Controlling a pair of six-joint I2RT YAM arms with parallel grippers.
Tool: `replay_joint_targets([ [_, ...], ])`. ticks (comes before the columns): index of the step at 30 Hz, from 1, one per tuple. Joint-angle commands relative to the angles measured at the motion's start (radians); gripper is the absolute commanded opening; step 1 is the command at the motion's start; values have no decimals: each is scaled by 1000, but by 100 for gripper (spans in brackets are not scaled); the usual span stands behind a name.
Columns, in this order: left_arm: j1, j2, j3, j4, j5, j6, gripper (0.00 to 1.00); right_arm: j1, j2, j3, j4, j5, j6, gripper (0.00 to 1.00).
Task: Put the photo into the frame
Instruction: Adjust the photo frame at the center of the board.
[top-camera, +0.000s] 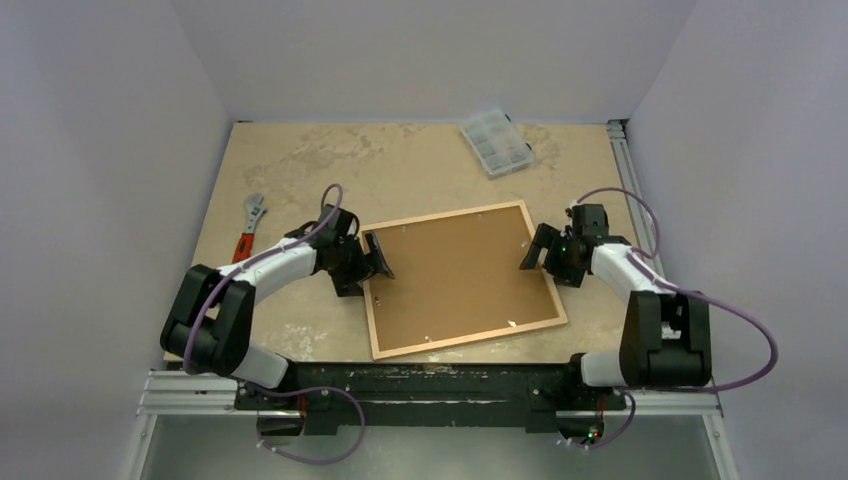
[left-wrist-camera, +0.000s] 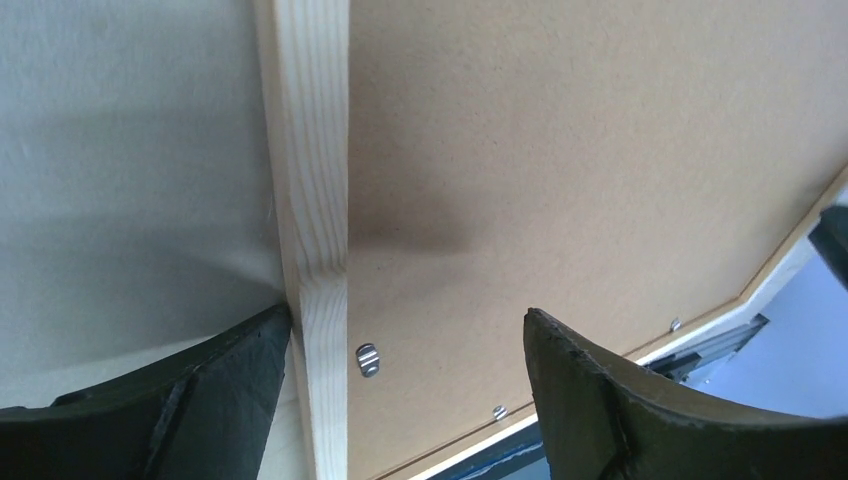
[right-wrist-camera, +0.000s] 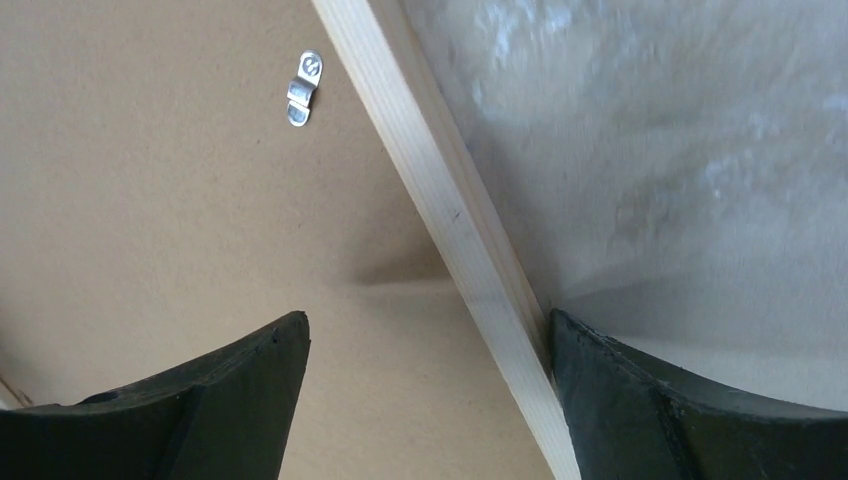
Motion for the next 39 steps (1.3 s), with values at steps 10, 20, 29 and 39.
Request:
replay_joint_targets([
  [10, -5, 67, 165, -183, -229, 117, 83, 9, -274, -118, -107, -70, 91, 90],
  [20, -94, 51, 122, -211, -392, 82, 80, 9, -160, -20, -85, -36, 45, 91],
  [29, -156, 70, 52, -183, -379, 29, 66, 9, -151, -69, -50, -47, 56, 91],
  [39, -192, -10, -26, -177, -377, -11, 44, 9, -132, -72, -33, -75, 63, 91],
])
